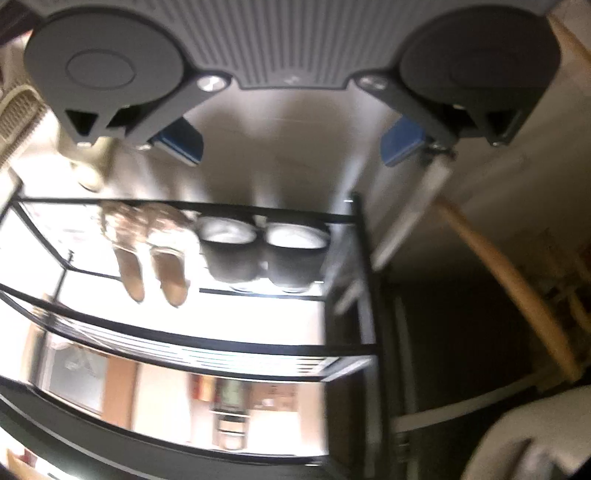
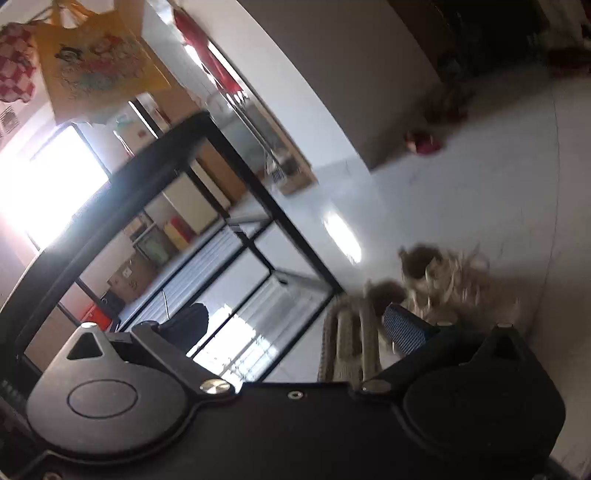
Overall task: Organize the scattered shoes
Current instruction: 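Withdraw the right gripper from the rack toward the floor shoes, then grasp the beige slide on the floor with the left gripper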
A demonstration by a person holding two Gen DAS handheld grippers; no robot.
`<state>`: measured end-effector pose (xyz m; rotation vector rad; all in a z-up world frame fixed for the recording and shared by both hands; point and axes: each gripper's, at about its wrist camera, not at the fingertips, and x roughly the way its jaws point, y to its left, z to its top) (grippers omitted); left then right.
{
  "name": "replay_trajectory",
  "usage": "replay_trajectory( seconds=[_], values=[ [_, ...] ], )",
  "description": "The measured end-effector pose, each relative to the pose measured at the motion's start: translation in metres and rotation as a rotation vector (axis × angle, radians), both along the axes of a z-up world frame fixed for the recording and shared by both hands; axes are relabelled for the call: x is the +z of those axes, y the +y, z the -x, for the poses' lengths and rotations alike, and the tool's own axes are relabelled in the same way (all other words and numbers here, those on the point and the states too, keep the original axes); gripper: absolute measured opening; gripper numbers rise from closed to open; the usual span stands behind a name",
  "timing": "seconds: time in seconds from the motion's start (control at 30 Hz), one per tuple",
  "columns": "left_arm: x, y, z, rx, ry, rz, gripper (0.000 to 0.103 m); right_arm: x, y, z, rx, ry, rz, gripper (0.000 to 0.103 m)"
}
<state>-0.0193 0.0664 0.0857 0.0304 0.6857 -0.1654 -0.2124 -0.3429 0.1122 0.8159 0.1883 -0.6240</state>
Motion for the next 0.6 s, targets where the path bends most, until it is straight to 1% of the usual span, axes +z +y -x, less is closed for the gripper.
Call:
replay_trajectory(
  seconds=[0.07, 0.13, 0.17, 0.3, 0.37, 0.5, 0.57, 0.6],
  values=[
    [-0.005, -0.017, 0.001, -0.043, 0.021, 0.036, 0.102, -0.007, -0.003, 0.001, 0.019, -0.029, -0.031, 0.103],
    [-0.013, -0.042, 0.000, -0.091, 0.031, 0.070, 0.102, -0.013, -0.008, 0.001, 0.034, -0.053, -0.067, 0.103],
    [-0.017, -0.049, -0.002, -0.104, 0.030, 0.069, 0.102, -0.015, -0.009, 0.001, 0.037, -0.059, -0.089, 0.103],
    [-0.037, -0.102, -0.008, -0.206, 0.034, 0.033, 0.102, -0.025, -0.012, 0.003, 0.043, -0.075, -0.178, 0.103],
    [-0.045, -0.130, -0.014, -0.248, 0.046, 0.033, 0.102, -0.028, -0.012, 0.002, 0.054, -0.092, -0.192, 0.103],
    [-0.054, -0.167, -0.023, -0.284, 0.074, 0.052, 0.102, -0.034, -0.015, -0.004, 0.089, -0.106, -0.227, 0.103],
    [-0.059, -0.186, -0.031, -0.302, 0.086, 0.033, 0.102, -0.040, -0.020, -0.007, 0.109, -0.111, -0.275, 0.103],
    [-0.063, -0.198, -0.037, -0.310, 0.093, 0.006, 0.102, -0.043, -0.023, -0.008, 0.115, -0.116, -0.303, 0.103]
  ],
)
